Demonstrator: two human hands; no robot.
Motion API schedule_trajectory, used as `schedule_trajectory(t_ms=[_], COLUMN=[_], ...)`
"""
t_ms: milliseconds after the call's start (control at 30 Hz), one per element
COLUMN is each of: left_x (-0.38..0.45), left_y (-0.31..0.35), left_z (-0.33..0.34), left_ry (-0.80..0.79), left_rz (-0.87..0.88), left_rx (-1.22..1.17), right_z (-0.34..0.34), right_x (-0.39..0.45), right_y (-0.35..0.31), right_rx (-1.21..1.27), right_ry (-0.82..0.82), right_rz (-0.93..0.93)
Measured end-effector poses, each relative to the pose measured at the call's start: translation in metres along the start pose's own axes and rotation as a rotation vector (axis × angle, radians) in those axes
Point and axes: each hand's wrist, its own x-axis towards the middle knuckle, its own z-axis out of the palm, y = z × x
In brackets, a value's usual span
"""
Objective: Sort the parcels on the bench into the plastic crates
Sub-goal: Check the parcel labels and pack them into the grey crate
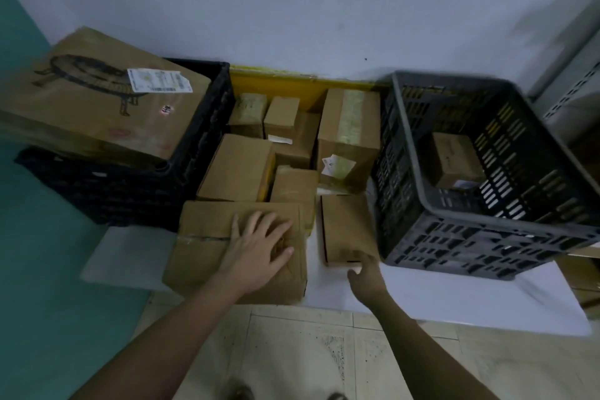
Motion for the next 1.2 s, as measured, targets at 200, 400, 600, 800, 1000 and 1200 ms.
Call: schedule_trajectory(t_ms=[200,400,600,800,1000,1200], left_x=[0.004,0.054,0.11,0.163,0.226,0.306], left_y=[0.014,0.059,0.13,0.184,0.223,0.277], left_z=[-0.02,-0.08,-0.141,-0.162,-0.147,-0.121], left_ry=[-0.033,0.034,0.119,0.187,0.222,0.054], left_rz=[-0.017,-0.054,-0.079,0.022,0.198,0.26], left_rx=[0.084,0.139,-0.033,-0.132,-0.262,-0.247], right_z=[-0.035,-0.12,-0.205,-0.284,-0.329,-0.357], right_x=[0.002,-0.008,-0.019,0.018,0.094,0.163], right_y=[-0.021,-0.096,-0.136,-0.121,-0.07,-0.024], right_rx=[-0.027,0.007,0.008,-0.04,-0.148,-0.185], right_ry=[-0.202,-0.13,-0.091,0.062,0.179,0.179], right_rz=[-0.101,-0.352,-0.433,-0.374,-0.141,0.041])
